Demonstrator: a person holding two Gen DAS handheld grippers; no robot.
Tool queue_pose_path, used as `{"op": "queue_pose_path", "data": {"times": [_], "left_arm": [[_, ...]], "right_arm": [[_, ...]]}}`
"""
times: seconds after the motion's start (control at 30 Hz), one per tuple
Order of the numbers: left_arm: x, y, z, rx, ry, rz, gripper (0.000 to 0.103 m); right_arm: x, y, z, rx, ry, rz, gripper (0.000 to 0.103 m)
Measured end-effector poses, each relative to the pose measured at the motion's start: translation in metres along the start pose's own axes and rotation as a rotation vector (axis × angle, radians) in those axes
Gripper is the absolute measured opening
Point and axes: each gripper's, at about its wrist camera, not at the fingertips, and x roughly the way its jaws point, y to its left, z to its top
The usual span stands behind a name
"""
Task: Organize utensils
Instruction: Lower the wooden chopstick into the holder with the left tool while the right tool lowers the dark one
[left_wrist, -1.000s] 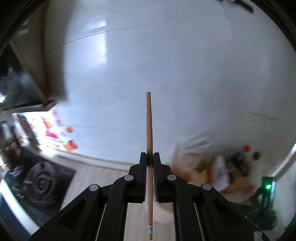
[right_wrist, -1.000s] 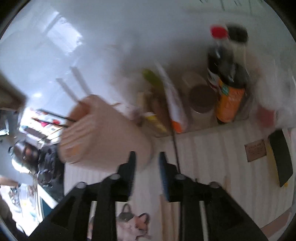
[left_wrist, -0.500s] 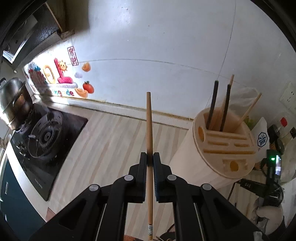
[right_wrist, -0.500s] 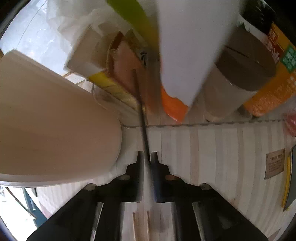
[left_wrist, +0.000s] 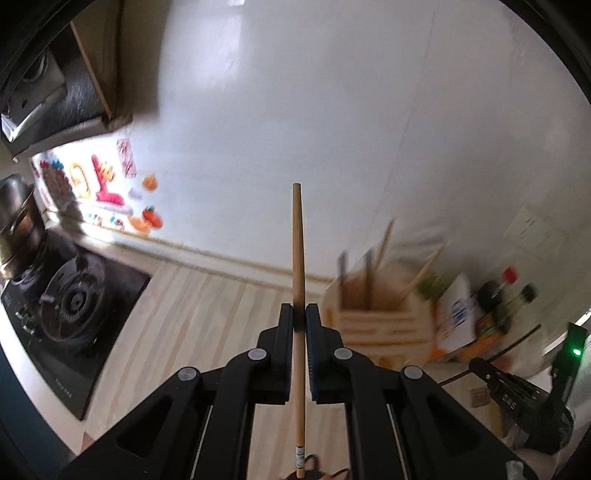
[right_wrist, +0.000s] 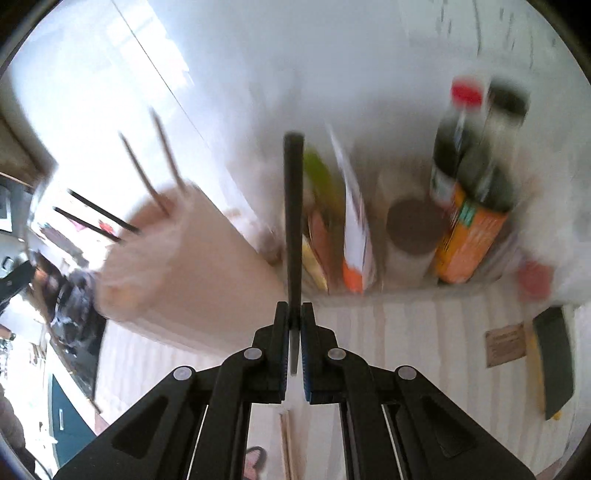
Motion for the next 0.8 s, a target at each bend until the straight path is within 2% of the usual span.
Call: {"op": "queue_pose_path", "data": {"times": [0.13,0.23,0.4,0.6,0.8], "left_arm": [[-0.023,-0.009,0.026,-0.001,-0.07,-0.068,0.004],[-0.032,-0.016,0.047,-0.003,-0.112,-0.123,0.004],[-0.022,-0.028,0.079,0.001,-0.154,-0.198,0.004],[0.016,-0.038,0.1,0.031,-0.168,-0.208,0.004],[0.046,-0.036,0.104,0.044,-0.188,-0.214,0.004]], "right_arm": [[-0.065,0.017,0.018,-0.038,-0.119,0.023,0.006],[-0.109,0.031,0.046,-0.079,-0.19,0.041,0.006],[-0.15,0.062,0.082,-0.137,-0.258,0.081,0.006],[-0.134,0.08,0.116,-0.149,-0.259,0.084,0.006],[-0.1,0.101,0.124,-0.139,-0.229,0.106,0.006]]}}
